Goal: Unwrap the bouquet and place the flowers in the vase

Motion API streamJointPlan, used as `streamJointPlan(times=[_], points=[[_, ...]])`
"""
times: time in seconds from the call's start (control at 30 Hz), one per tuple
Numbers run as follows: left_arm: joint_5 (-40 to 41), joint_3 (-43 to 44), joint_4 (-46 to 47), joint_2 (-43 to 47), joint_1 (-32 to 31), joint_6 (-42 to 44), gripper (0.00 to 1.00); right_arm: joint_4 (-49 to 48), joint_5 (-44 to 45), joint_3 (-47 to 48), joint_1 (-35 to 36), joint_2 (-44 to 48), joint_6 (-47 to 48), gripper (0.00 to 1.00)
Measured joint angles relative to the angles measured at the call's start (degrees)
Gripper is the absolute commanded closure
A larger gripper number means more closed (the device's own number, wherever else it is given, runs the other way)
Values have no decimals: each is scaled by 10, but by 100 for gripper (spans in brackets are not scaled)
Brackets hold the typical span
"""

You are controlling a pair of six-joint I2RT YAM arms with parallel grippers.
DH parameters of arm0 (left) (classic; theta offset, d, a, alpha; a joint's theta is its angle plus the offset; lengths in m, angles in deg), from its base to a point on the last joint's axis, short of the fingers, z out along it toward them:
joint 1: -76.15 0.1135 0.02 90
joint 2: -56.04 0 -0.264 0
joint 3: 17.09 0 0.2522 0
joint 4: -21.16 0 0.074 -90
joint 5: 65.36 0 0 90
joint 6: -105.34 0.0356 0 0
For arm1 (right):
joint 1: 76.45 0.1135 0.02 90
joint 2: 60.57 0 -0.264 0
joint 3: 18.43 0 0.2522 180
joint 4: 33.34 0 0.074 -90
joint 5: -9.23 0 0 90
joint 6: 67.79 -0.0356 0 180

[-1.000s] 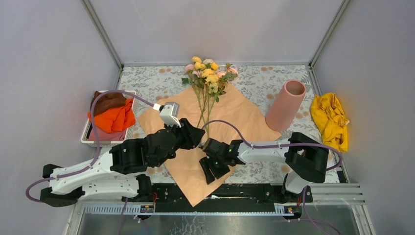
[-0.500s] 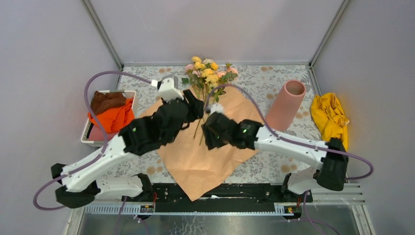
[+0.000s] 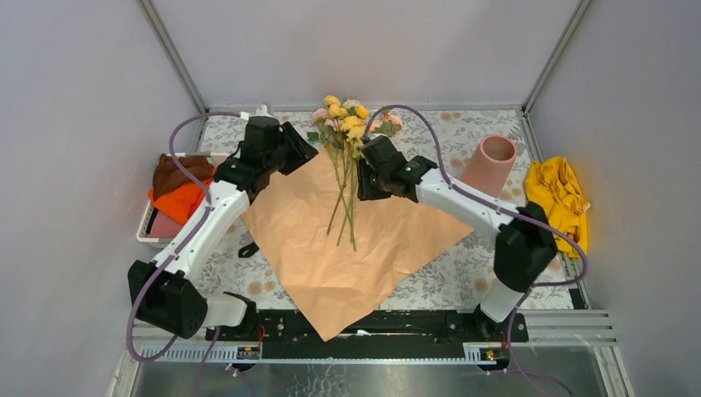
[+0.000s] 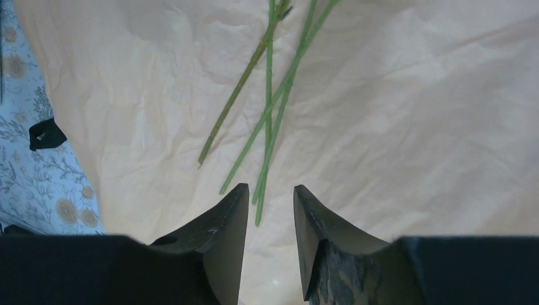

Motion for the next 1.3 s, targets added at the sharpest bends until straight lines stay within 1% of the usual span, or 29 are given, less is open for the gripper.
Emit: streamJointPlan(times=[0.07, 0.2, 0.37, 0.57, 0.77, 0.93, 1.13, 1.17, 1.2, 1.3], points=[[-13, -16, 9, -9, 5, 1, 50, -9, -26, 27, -11, -46, 3, 60], [-36, -48, 28, -22, 7, 1, 50, -10, -66, 94, -22, -139, 12, 56], [-47, -69, 35, -32, 9, 9, 50, -5, -100, 180, -23, -233, 16, 55], [-48, -79, 41, -31, 9, 22, 50, 9, -119, 218, -16, -276, 16, 54], [-40, -94, 35, -6, 11, 28, 50, 35, -109, 256, 19, -325, 15, 54], [-19, -93, 15, 52, 13, 37, 48, 53, -85, 274, 46, -363, 10, 53], [8, -93, 0, 131, 13, 47, 46, 68, -45, 278, 48, -374, -1, 54], [14, -93, -3, 143, 13, 50, 46, 70, -40, 279, 48, -375, -2, 54], [17, -93, -5, 149, 14, 51, 46, 75, -37, 285, 48, -378, -6, 57], [24, -93, -11, 157, 15, 55, 46, 86, -24, 308, 50, -392, -9, 71]])
